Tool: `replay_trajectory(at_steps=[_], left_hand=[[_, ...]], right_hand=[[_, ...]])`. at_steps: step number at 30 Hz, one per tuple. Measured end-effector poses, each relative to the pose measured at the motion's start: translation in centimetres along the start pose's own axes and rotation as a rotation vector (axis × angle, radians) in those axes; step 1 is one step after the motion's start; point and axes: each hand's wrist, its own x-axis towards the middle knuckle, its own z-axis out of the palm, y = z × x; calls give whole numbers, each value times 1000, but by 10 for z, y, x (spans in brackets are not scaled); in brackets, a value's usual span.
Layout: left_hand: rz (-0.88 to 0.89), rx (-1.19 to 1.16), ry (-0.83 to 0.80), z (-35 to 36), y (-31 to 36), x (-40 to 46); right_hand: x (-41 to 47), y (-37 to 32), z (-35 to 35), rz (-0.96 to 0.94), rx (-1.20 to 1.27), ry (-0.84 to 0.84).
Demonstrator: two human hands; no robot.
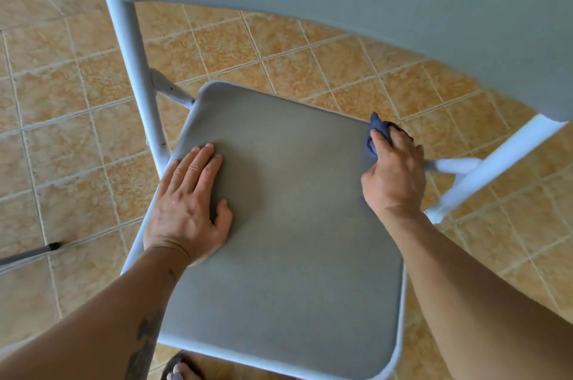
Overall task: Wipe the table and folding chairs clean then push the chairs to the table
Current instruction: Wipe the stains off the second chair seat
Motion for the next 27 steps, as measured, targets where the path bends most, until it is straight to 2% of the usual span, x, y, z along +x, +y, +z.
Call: replay_trajectory(at_steps=[4,7,11,15,17,21,23,25,27], left_hand=[[3,1,15,0,2,6],[8,8,24,1,-3,5],[29,-7,57,9,-5,2],[59,-24,28,18,10,1],[30,-51,5,11,19,-2],[-1,-95,-18,-2,26,-55],[-56,-90,-59,-5,19,-97],[-83,-66,-79,-9,6,-126],[-33,-82,-80,-10,-5,-138]], right_hand=[[-10,-3,-8,45,-10,-32],[-52,-27,-9,-86,16,-46],[-135,-78,-10,-315,181,-239],[-179,-73,-20,-421,259,-369],[-175,-54,-32,-357,272,-345],[-178,12,-54,-52,235,-128],[-195,38,-59,92,154,-144],[-215,37,-58,184,126,-178],[-232,14,-49,200,134,-144]])
